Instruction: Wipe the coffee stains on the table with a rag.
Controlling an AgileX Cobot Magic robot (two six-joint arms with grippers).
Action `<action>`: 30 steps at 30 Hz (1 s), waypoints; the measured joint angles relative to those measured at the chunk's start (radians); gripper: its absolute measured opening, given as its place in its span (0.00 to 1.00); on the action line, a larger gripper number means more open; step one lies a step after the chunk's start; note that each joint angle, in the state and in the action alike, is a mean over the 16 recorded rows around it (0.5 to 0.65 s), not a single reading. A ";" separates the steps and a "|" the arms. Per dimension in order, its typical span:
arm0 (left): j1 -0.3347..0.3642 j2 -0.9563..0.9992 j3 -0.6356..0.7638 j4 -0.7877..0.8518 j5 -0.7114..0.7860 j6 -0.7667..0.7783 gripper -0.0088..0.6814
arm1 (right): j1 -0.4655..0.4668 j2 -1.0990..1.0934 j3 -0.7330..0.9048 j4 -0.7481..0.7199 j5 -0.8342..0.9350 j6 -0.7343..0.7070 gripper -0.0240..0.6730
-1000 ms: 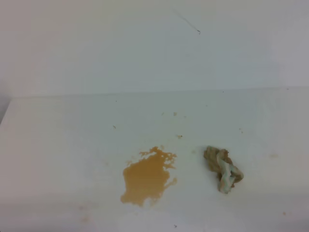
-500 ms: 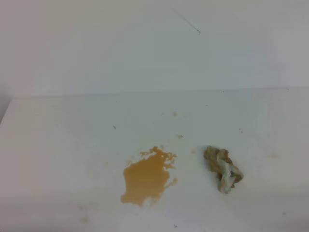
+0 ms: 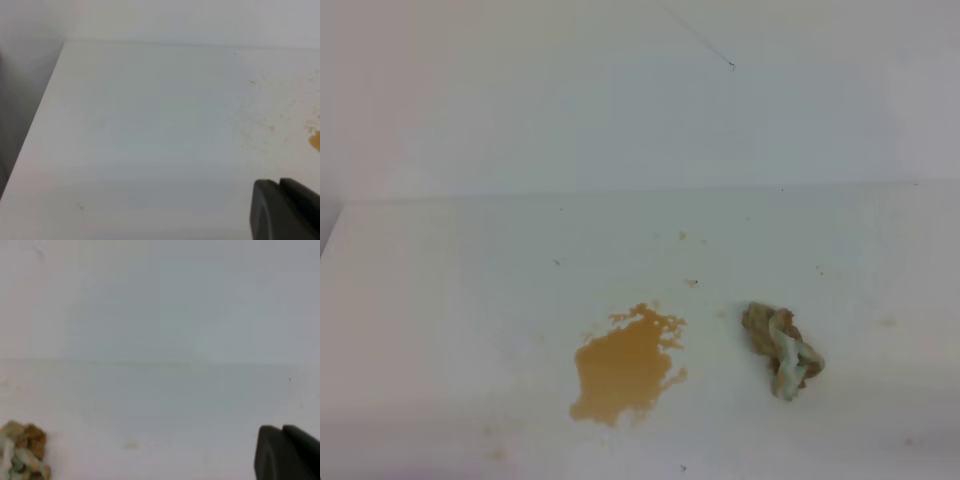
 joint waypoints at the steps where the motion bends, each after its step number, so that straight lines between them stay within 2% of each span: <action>1: 0.000 0.000 -0.002 0.000 0.001 0.000 0.01 | 0.000 0.000 0.000 0.007 -0.029 0.019 0.03; 10: 0.000 0.000 -0.005 0.000 0.002 0.000 0.01 | 0.000 0.000 -0.007 0.063 -0.348 0.183 0.03; 16: 0.000 0.000 -0.005 0.000 0.002 0.000 0.01 | 0.000 0.006 -0.079 0.014 -0.405 0.280 0.03; 20: 0.000 0.000 -0.002 0.000 0.002 0.000 0.01 | 0.000 0.042 -0.182 -0.057 -0.323 0.329 0.03; 25: 0.000 0.001 -0.005 0.000 0.002 0.000 0.01 | 0.000 0.152 -0.360 -0.119 -0.090 0.356 0.03; 30: 0.000 0.001 -0.002 0.000 0.002 0.000 0.01 | 0.000 0.341 -0.546 -0.070 0.194 0.217 0.03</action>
